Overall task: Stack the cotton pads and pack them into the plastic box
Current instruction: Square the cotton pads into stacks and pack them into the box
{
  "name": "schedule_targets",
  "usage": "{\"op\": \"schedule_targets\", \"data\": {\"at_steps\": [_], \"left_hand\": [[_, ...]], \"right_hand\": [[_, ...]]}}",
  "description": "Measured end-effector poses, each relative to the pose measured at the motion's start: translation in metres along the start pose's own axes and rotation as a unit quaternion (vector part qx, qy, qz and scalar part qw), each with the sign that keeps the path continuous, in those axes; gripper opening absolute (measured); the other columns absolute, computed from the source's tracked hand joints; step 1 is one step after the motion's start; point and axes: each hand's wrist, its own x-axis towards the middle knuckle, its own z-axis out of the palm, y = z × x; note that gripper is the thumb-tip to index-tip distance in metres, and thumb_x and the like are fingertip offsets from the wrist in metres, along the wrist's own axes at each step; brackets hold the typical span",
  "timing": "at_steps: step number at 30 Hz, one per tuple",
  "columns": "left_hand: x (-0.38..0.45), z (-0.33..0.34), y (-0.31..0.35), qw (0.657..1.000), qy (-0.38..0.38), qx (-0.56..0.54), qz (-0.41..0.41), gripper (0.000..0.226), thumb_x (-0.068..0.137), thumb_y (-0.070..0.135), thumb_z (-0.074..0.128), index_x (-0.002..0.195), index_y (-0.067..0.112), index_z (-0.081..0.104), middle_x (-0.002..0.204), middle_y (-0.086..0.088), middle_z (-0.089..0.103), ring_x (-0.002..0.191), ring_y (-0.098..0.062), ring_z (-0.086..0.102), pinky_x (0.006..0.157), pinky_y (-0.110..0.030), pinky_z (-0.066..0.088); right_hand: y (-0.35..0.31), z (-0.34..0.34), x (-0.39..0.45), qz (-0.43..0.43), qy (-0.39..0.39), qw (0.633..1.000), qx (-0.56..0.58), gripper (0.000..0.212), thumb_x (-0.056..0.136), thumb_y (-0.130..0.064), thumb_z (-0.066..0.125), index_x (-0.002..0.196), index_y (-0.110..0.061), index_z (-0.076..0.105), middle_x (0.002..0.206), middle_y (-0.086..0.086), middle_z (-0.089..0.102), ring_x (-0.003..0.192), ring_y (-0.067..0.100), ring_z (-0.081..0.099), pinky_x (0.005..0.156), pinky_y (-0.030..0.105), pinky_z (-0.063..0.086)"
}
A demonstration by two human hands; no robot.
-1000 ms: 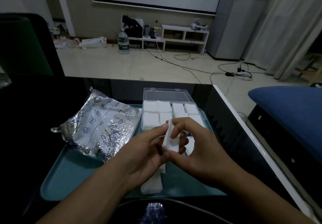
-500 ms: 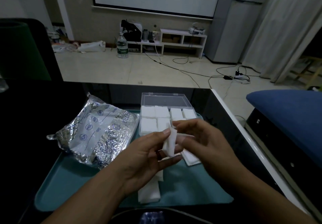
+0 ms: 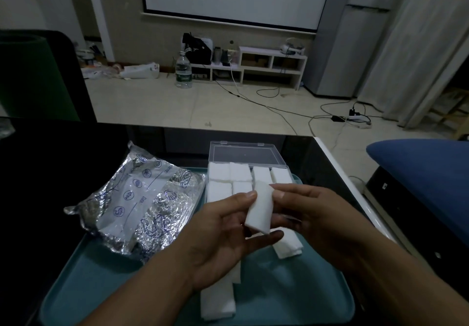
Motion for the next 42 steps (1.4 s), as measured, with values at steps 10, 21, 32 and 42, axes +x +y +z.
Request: {"op": "schedule_targets", "data": {"at_steps": [10, 21, 32, 42], "left_hand": [[-0.003, 0.002, -0.001, 1.0, 0.016, -0.006, 0.001, 0.048, 0.084, 0.021, 0.062, 0.127, 0.0, 0.061, 0.121, -0.023, 0.066, 0.105, -0.033, 0.067, 0.083, -0.042, 0.058], [-0.003, 0.003, -0.001, 0.999, 0.021, -0.031, 0.013, 0.047, 0.086, 0.02, 0.058, 0.127, -0.001, 0.059, 0.123, -0.024, 0.065, 0.112, -0.037, 0.065, 0.092, -0.045, 0.055], [-0.006, 0.008, -0.003, 0.998, 0.014, -0.056, 0.032, 0.04, 0.083, 0.019, 0.057, 0.113, -0.006, 0.064, 0.118, -0.029, 0.065, 0.108, -0.037, 0.066, 0.093, -0.044, 0.053], [-0.006, 0.006, -0.001, 0.998, -0.01, -0.056, 0.014, 0.045, 0.083, 0.01, 0.067, 0.123, -0.009, 0.061, 0.124, -0.028, 0.062, 0.112, -0.037, 0.064, 0.089, -0.041, 0.056]], "right_hand": [[0.009, 0.008, -0.005, -0.147, 0.099, 0.961, -0.211, 0.03, 0.087, -0.013, 0.067, 0.111, -0.031, 0.067, 0.106, -0.008, 0.069, 0.093, 0.004, 0.066, 0.077, 0.019, 0.054], [0.017, 0.016, -0.01, -0.268, 0.026, 0.88, -0.391, 0.083, 0.075, -0.029, 0.081, 0.136, -0.05, 0.029, 0.128, -0.034, 0.041, 0.115, -0.023, 0.037, 0.082, -0.004, 0.034], [0.016, 0.013, -0.01, -0.276, 0.022, 0.888, -0.366, 0.079, 0.072, -0.024, 0.083, 0.131, -0.05, 0.037, 0.132, -0.034, 0.044, 0.122, -0.022, 0.037, 0.092, -0.002, 0.033], [0.018, 0.015, -0.012, -0.271, 0.016, 0.886, -0.375, 0.09, 0.072, -0.021, 0.081, 0.139, -0.05, 0.03, 0.121, -0.037, 0.048, 0.109, -0.007, 0.052, 0.081, 0.006, 0.045]]}}
